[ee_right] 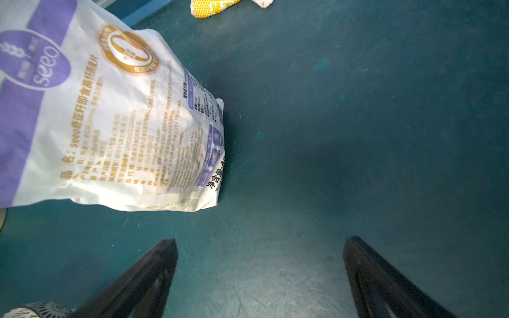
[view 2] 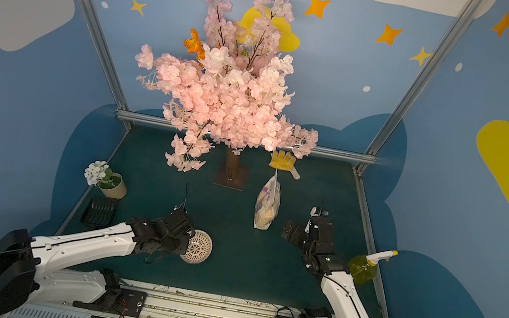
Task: Pour the oats into the breakfast bowl
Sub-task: Place the bowl at the center of the board.
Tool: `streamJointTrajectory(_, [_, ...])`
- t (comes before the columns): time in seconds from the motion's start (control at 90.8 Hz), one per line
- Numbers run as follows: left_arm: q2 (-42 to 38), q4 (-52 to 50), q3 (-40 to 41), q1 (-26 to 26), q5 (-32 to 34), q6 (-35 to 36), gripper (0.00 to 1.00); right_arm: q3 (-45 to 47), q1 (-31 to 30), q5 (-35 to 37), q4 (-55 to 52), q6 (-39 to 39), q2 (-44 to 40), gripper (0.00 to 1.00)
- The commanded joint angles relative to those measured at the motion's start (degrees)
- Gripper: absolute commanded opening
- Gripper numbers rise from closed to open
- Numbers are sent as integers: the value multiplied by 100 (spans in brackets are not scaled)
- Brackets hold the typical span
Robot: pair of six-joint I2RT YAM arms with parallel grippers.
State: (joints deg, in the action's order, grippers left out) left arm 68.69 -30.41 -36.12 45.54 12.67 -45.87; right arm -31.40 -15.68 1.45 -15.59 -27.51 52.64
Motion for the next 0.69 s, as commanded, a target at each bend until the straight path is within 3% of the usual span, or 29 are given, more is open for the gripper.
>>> streamJointTrajectory(0.0, [75,138,-7,45,44,-80,3,-197,-70,78,-108,98,73,98])
streamJointTrajectory(0.143, [67,135,0,52,6,-39,11,-242,-151,70,-111,88,122,98])
streamJointTrajectory(0.419, [-1018,-199,71,52,227,164,50,-1145,-192,234,-1448,-25,91,98])
streamJointTrajectory(0.595, [-2060,-489,106,53,306,292,51,-1920,-326,-311,-2236,73,-111,98])
streamJointTrajectory(0.683, [-2523,-529,223,52,213,234,54,-2328,-645,-169,-2287,115,-46,98])
